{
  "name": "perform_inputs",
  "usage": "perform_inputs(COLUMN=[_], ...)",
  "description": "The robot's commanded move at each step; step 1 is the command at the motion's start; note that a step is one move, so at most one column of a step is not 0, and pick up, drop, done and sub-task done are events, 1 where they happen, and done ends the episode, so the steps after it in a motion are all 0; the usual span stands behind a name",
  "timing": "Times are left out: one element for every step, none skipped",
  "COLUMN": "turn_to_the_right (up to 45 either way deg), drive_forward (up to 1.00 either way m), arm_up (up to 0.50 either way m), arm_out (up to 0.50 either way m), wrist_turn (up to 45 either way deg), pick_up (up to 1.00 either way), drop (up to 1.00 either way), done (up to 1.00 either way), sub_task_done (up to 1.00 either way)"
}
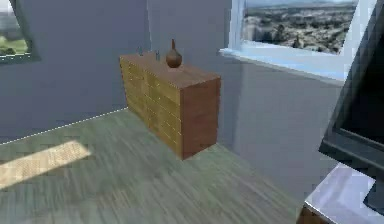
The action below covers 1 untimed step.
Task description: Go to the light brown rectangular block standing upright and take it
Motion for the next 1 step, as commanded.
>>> perform_inputs(turn_to_the_right=[45.0], drive_forward=[0.00], arm_up=[0.00], arm_out=[0.00], wrist_turn=[0.0], pick_up=[0.00], drop=[0.00], done=[0.00], sub_task_done=[0.00])
